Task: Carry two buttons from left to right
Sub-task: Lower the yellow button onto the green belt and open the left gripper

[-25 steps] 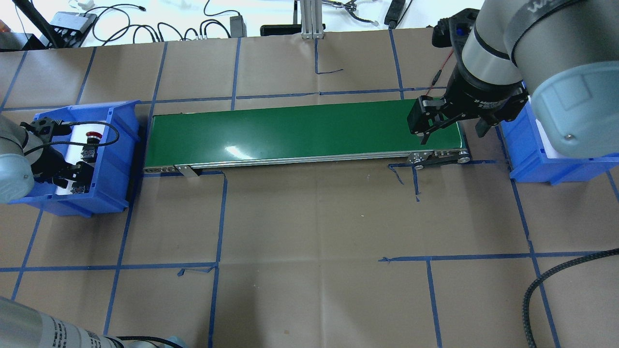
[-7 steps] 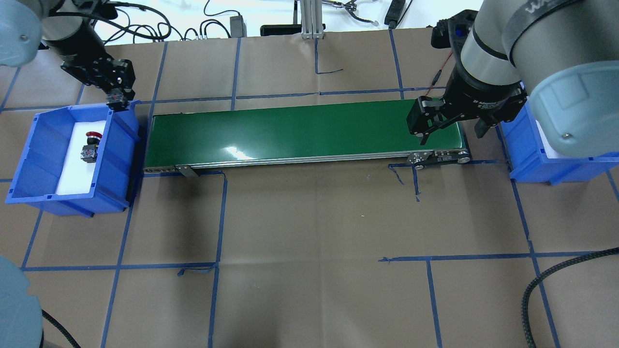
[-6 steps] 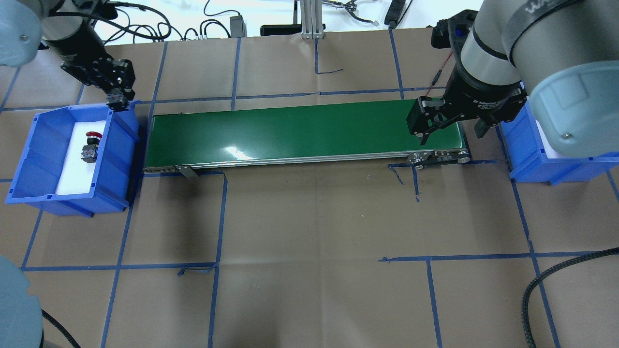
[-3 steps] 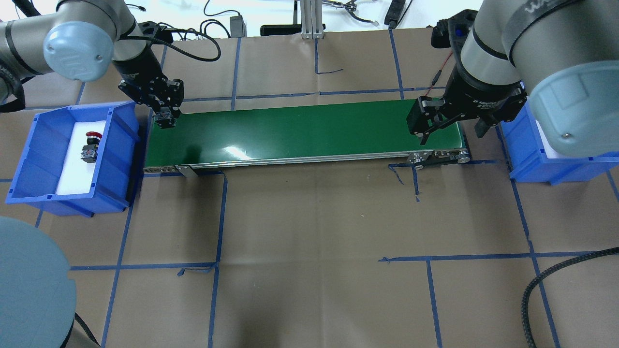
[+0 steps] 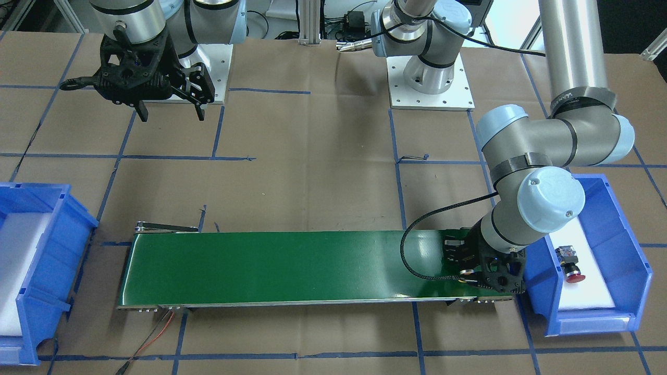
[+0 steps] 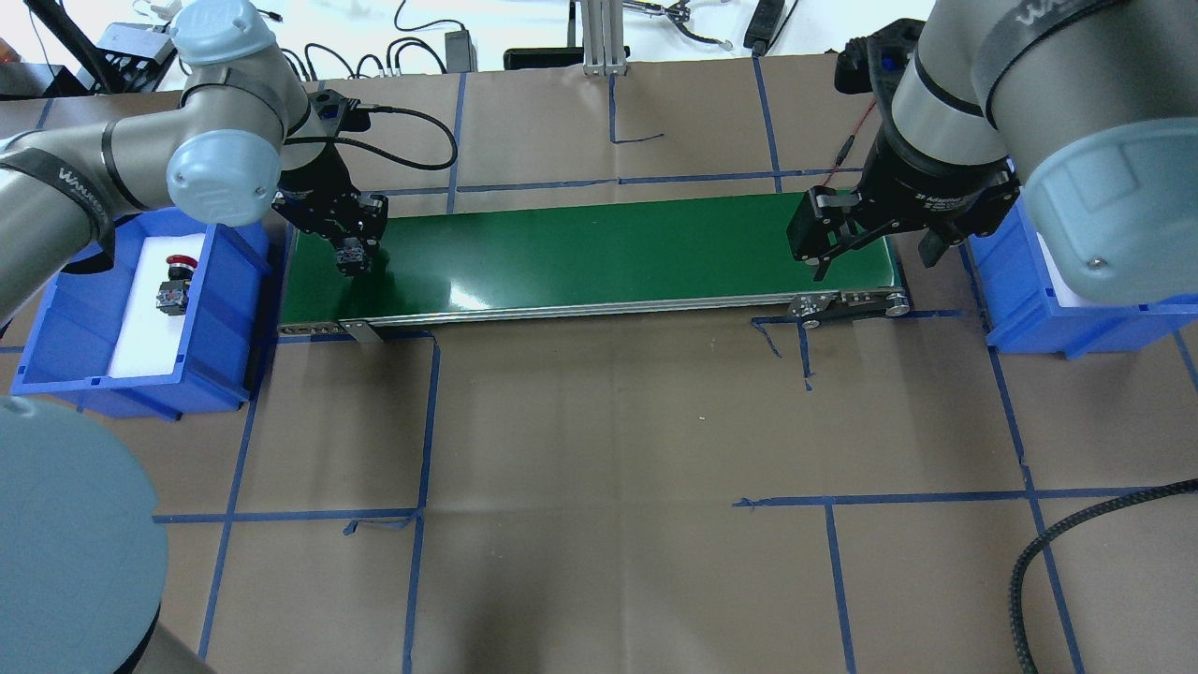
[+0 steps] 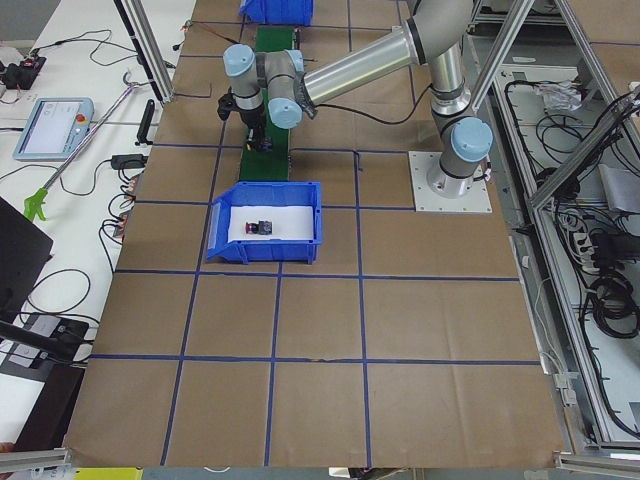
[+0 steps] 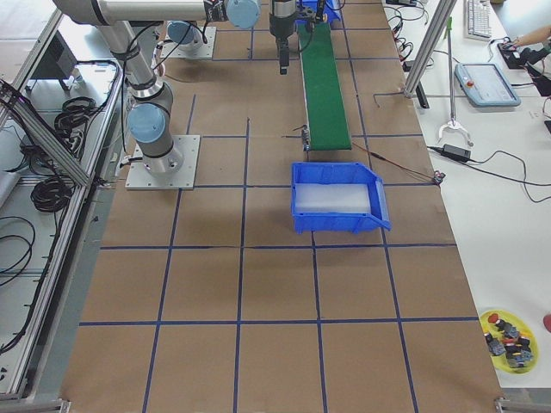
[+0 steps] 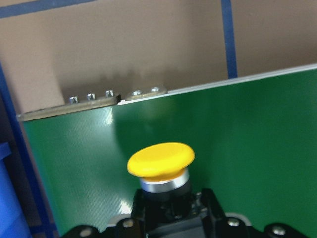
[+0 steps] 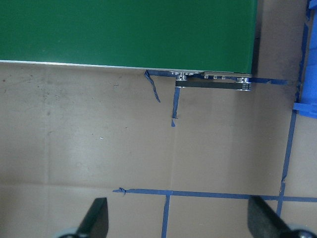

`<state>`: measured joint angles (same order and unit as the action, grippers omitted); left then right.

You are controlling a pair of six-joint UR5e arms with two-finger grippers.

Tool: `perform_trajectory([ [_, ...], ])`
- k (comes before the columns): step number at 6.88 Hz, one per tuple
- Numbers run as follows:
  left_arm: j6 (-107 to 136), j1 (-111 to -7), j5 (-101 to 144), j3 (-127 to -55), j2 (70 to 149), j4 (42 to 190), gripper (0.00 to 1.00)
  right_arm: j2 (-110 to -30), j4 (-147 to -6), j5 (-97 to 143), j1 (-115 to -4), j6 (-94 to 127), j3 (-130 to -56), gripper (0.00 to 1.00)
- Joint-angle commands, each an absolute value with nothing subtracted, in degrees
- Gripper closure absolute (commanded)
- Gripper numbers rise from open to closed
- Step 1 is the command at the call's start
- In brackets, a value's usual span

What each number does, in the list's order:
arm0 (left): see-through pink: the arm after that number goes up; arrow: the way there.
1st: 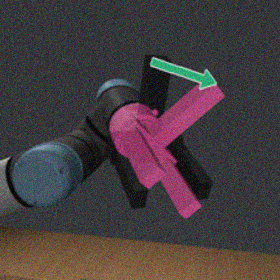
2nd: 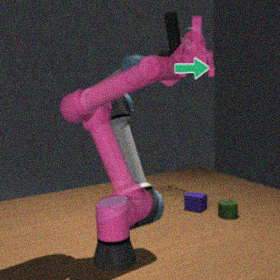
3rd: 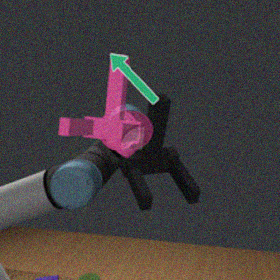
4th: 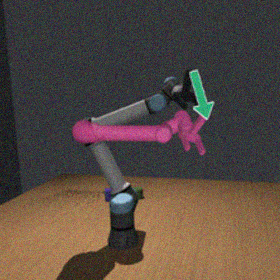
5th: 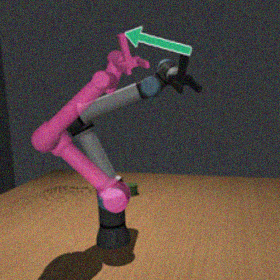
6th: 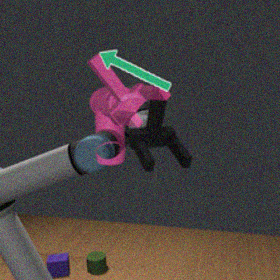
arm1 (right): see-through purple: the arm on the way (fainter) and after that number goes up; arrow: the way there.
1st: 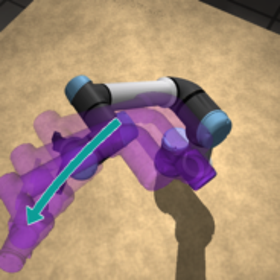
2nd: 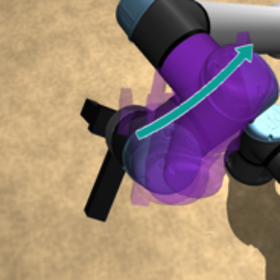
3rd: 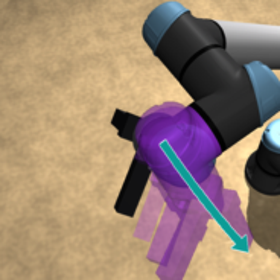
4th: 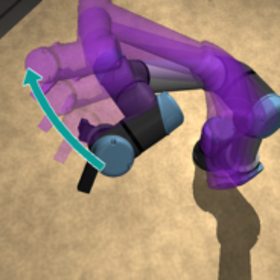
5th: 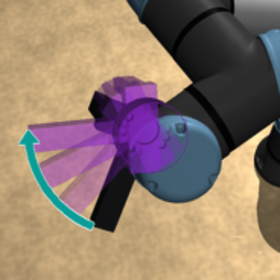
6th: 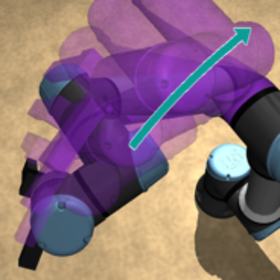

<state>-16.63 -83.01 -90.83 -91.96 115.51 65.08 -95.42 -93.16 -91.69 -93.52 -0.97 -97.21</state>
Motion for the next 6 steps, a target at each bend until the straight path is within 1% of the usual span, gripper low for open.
perform_trajectory([
  [1, -16.79, -83.06, -91.14, -93.25, 115.58, 63.46, 0.75, -95.36, -93.16, -91.76, -93.52, -0.97, -97.21, 0.0],
  [2, -16.79, -83.06, -91.14, -93.25, 115.58, 63.46, 0.59, -95.36, -93.16, -91.76, -93.52, -0.97, -97.21, 0.0],
  [3, -16.79, -83.06, -90.97, -93.25, 115.58, 63.37, 0.09, -95.27, -93.16, -91.67, -93.52, -0.97, -97.21, 0.0],
  [4, -16.79, -82.97, -91.05, -92.99, 115.49, 63.37, 0.0, -95.27, -93.16, -91.67, -93.52, -1.05, -97.21, 0.0],
  [6, -16.87, -82.71, -91.14, -91.07, 113.57, 64.24, 0.0, -95.27, -93.16, -91.67, -93.52, -1.05, -97.21, 0.0],
])
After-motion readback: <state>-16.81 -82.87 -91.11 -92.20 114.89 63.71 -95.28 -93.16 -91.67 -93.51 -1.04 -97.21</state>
